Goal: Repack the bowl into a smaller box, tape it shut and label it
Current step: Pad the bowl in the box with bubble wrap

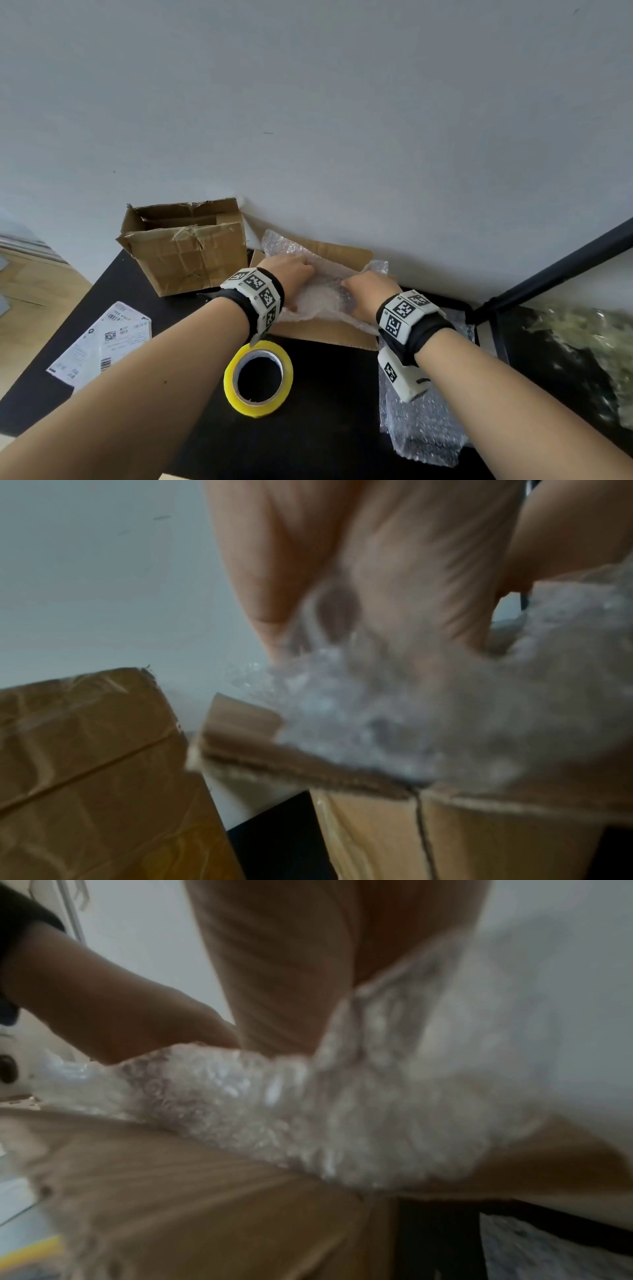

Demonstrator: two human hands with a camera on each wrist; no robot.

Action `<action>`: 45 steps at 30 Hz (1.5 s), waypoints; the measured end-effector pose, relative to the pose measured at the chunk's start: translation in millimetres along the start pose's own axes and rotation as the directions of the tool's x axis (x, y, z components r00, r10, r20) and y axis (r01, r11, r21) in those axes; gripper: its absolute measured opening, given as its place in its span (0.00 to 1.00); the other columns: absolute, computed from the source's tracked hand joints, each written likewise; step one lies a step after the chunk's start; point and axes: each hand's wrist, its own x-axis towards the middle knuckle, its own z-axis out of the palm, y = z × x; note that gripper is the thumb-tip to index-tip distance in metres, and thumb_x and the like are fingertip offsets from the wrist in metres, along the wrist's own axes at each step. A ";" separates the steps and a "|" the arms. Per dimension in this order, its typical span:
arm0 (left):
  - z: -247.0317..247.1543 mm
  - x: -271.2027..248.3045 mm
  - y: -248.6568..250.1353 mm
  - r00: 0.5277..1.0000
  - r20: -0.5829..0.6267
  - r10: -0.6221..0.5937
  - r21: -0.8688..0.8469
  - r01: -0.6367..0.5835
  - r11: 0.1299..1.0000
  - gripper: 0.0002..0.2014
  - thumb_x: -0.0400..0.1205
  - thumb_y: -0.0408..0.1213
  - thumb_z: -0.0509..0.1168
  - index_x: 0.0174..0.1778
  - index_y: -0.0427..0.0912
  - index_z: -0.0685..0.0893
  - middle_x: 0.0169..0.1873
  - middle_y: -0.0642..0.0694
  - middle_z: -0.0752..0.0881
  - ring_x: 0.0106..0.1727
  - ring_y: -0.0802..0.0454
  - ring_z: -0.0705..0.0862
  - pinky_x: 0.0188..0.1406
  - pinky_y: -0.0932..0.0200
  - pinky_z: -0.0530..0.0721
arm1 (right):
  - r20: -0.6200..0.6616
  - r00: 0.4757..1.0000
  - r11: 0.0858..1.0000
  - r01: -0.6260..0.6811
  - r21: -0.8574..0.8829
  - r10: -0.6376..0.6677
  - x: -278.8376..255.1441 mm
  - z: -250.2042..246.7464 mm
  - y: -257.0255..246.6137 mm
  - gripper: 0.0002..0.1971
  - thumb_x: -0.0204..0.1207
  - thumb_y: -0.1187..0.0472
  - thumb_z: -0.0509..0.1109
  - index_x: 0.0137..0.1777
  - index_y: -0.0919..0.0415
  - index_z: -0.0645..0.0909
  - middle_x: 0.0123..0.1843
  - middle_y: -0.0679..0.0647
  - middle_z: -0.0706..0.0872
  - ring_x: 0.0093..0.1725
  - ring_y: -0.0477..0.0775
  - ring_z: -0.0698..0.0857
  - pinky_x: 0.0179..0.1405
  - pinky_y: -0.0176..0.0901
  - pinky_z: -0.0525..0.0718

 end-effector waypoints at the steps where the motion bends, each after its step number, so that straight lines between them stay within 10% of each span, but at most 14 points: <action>1: -0.3 -0.2 -1.0 1.000 -0.013 -0.003 0.007 0.004 1.000 0.30 0.71 0.47 0.76 0.69 0.44 0.77 0.69 0.47 0.74 0.68 0.47 0.76 0.63 0.52 0.79 | 0.023 1.000 1.000 -0.006 -0.004 0.006 1.5 -1.8 0.6 0.13 0.77 0.66 0.64 0.60 0.62 0.82 0.56 0.60 0.86 0.54 0.62 0.86 0.54 0.51 0.85; 9: -5.6 12.2 -2.1 0.992 0.123 -0.016 0.060 0.008 0.998 0.23 0.76 0.44 0.72 0.66 0.40 0.80 0.64 0.42 0.81 0.63 0.45 0.81 0.59 0.54 0.81 | 0.033 0.999 0.999 -0.030 -0.010 0.031 16.5 -4.0 5.0 0.08 0.75 0.62 0.65 0.50 0.61 0.83 0.51 0.61 0.85 0.51 0.63 0.86 0.49 0.48 0.83; 14: 15.7 18.5 6.8 0.996 0.085 -0.002 0.111 -0.008 0.994 0.19 0.85 0.31 0.57 0.73 0.36 0.73 0.71 0.39 0.76 0.72 0.42 0.75 0.69 0.48 0.75 | 0.063 0.998 0.987 -0.018 -0.161 0.029 25.6 5.9 -1.1 0.15 0.81 0.66 0.61 0.66 0.65 0.79 0.63 0.66 0.82 0.64 0.64 0.81 0.65 0.53 0.75; 24: 36.9 31.9 4.0 0.993 0.117 -0.024 -0.010 0.025 1.000 0.16 0.85 0.33 0.57 0.68 0.39 0.77 0.66 0.42 0.81 0.65 0.43 0.81 0.64 0.48 0.79 | 0.056 0.998 0.998 0.034 -0.052 -0.031 39.2 24.2 -4.7 0.28 0.74 0.62 0.71 0.73 0.66 0.69 0.65 0.64 0.82 0.66 0.65 0.81 0.58 0.51 0.80; 41: 31.7 28.5 2.8 0.989 0.147 -0.010 -0.065 0.019 0.998 0.14 0.83 0.35 0.59 0.63 0.40 0.82 0.61 0.41 0.84 0.63 0.42 0.82 0.62 0.50 0.80 | 0.043 0.997 0.997 0.065 0.035 -0.066 33.1 17.9 -4.5 0.12 0.76 0.60 0.66 0.57 0.63 0.83 0.56 0.61 0.88 0.56 0.63 0.87 0.49 0.46 0.83; 45: 17.2 20.7 -1.0 0.999 -0.007 0.040 -0.101 -0.040 0.994 0.14 0.77 0.37 0.66 0.58 0.44 0.84 0.56 0.44 0.86 0.59 0.43 0.83 0.56 0.51 0.81 | -0.073 0.997 0.996 0.022 0.091 -0.015 18.8 0.8 -1.1 0.07 0.70 0.65 0.68 0.45 0.60 0.85 0.48 0.60 0.89 0.51 0.63 0.87 0.41 0.42 0.77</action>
